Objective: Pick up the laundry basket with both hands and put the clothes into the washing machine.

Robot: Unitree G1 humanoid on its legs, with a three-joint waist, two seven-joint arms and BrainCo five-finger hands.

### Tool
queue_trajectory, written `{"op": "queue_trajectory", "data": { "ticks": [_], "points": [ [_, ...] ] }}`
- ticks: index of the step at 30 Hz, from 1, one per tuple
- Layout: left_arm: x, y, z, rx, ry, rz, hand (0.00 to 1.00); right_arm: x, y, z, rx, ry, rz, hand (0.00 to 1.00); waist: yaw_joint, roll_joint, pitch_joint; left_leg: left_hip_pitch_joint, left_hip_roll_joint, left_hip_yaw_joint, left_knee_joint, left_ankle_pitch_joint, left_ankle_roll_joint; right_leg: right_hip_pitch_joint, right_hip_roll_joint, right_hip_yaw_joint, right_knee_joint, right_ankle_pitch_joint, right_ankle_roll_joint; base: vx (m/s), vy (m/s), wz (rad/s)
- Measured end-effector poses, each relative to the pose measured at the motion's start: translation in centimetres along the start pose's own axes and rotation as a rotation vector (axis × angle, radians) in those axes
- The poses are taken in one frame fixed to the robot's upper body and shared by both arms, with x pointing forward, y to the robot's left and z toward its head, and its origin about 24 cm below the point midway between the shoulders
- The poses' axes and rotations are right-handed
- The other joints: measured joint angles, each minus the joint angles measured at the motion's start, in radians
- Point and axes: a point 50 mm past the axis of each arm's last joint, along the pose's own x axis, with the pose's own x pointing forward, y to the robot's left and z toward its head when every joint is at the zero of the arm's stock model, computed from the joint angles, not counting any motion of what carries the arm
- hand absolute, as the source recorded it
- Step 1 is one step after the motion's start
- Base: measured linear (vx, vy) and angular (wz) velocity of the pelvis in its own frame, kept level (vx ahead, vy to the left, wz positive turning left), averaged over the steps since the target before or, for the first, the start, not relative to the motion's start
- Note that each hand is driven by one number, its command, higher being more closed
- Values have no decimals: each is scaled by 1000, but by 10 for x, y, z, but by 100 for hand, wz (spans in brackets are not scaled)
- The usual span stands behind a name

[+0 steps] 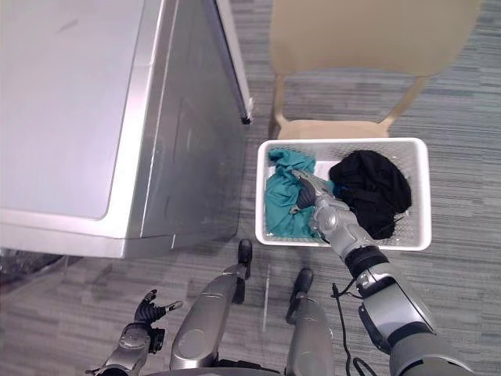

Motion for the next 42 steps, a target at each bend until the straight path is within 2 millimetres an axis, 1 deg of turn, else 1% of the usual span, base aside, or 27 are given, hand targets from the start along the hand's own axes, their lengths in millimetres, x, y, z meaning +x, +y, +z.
{"op": "queue_trajectory", "data": {
  "ticks": [2,3,6,8,12,14,18,20,21,23,24,26,27,29,30,31,32,33,34,35,36,39,40,41,42],
  "points": [
    [4,-2,13,-37,-28,12,0,3,-1,7,0,-9,-14,100,1,-3,13,-20,-3,-14,-8,12,-4,-25,-7,-19,28,-9,-7,-48,-30,35],
    [6,-2,25,-61,-62,21,0,7,-4,15,7,-19,-38,100,1,-8,17,-46,-5,-27,-10,21,-8,-51,-11,-35,48,-25,-8,-54,-41,33],
    [9,-5,43,-129,-107,38,0,11,-10,25,13,-39,-70,100,-1,-12,25,-57,-5,-35,-33,36,-18,-69,-22,-66,76,-46,-16,-29,-57,30],
    [8,-6,49,-149,-128,43,0,12,-10,31,27,-55,-71,100,-2,-15,27,-55,-2,-34,-36,41,-18,-69,-22,-73,89,-50,-21,16,-50,17],
    [8,-6,52,-176,-138,47,0,10,-10,40,108,-77,-82,100,-2,-21,31,-44,3,-28,-41,47,-15,-66,-22,-77,98,-52,-24,62,-46,1],
    [7,-6,52,-204,-134,53,0,5,-16,48,186,-122,-118,100,-4,-33,38,-28,5,-14,-42,49,-14,-56,-22,-69,99,-52,-24,77,-30,-10],
    [7,-9,52,-206,-132,45,0,-5,-31,51,314,-168,-202,100,-18,-50,47,26,8,-6,-47,48,-15,-6,-21,-63,93,-52,-24,49,-14,-5],
    [6,-10,50,-201,-121,40,0,-16,-42,51,415,-198,-270,100,-31,-56,48,72,10,2,-65,48,-15,35,-16,-55,76,-52,-24,7,-2,-10],
    [6,-10,49,-200,-119,40,0,-18,-44,52,436,-207,-285,100,-32,-60,50,84,12,9,-68,48,-15,44,-12,-46,70,-52,-24,-14,3,-27],
    [5,-9,42,-193,-94,39,0,-30,-43,53,534,-231,-319,100,-37,-69,47,137,18,27,-87,48,-15,95,3,-26,29,-50,-20,-17,2,-31],
    [4,-8,36,-189,-81,37,0,-35,-40,52,575,-232,-326,100,-42,-76,43,162,20,33,-102,48,-15,117,10,-18,10,-47,-17,-12,6,-27],
    [0,-5,21,-176,-41,37,0,-44,-29,51,651,-233,-324,100,-56,-98,16,197,21,40,-133,48,-14,140,16,-8,-18,-45,-12,19,6,-22],
    [-3,-4,4,-161,16,37,0,-55,-19,47,737,-221,-326,100,-69,-115,-20,225,21,43,-160,51,-18,167,23,-3,-48,-40,-6,58,-1,-15],
    [-6,-1,-9,-152,60,40,0,-67,-10,41,836,-197,-336,100,-73,-130,-51,260,22,48,-184,52,-18,203,31,3,-83,-28,-2,105,-2,-12],
    [-8,4,-20,-138,92,41,0,-76,-1,41,923,-184,-335,100,-86,-145,-83,294,21,53,-196,52,-18,242,35,9,-115,-20,2,150,2,-13],
    [-10,6,-25,-134,108,44,0,-79,3,43,958,-185,-330,100,-88,-149,-98,312,20,59,-209,52,-18,258,36,14,-128,-16,4,151,8,-27],
    [-13,7,-34,-126,135,45,0,-85,7,46,1023,-205,-315,100,-90,-153,-126,341,20,75,-223,52,-18,281,40,28,-150,-1,4,106,9,-27],
    [-14,7,-37,-125,145,45,0,-87,8,48,1050,-218,-309,100,-91,-152,-138,352,20,79,-227,51,-18,292,41,35,-162,6,4,110,14,-43],
    [-16,7,-41,-124,159,43,0,-90,10,55,1102,-258,-289,100,-91,-152,-157,383,19,97,-242,51,-17,314,43,54,-179,17,8,74,9,-33],
    [-17,6,-42,-125,161,42,0,-91,10,58,1125,-276,-276,100,-91,-151,-158,398,19,99,-244,50,-17,326,43,60,-185,21,8,85,10,-36],
    [-18,5,-43,-127,163,41,0,-92,13,66,1168,-309,-246,100,-90,-150,-160,419,18,99,-244,45,-17,343,43,70,-182,23,8,23,8,-18],
    [-17,5,-41,-131,155,40,0,-95,16,71,1232,-342,-211,100,-97,-146,-167,404,16,64,-179,12,-17,338,47,97,-119,17,16,-13,19,21],
    [-17,5,-37,-135,140,41,0,-97,18,70,1243,-335,-207,100,-105,-143,-167,388,18,28,-143,0,-9,336,46,128,-70,0,29,-41,11,99],
    [-16,6,-32,-141,116,45,0,-98,19,69,1245,-329,-210,100,-114,-142,-166,374,15,-10,-122,-5,-3,322,37,179,36,-53,39,-47,-12,115],
    [-15,7,-28,-145,99,46,0,-98,20,69,1247,-326,-211,100,-113,-143,-167,367,7,-31,-109,-7,1,307,32,201,127,-89,35,-65,-70,129]
  ]
}}
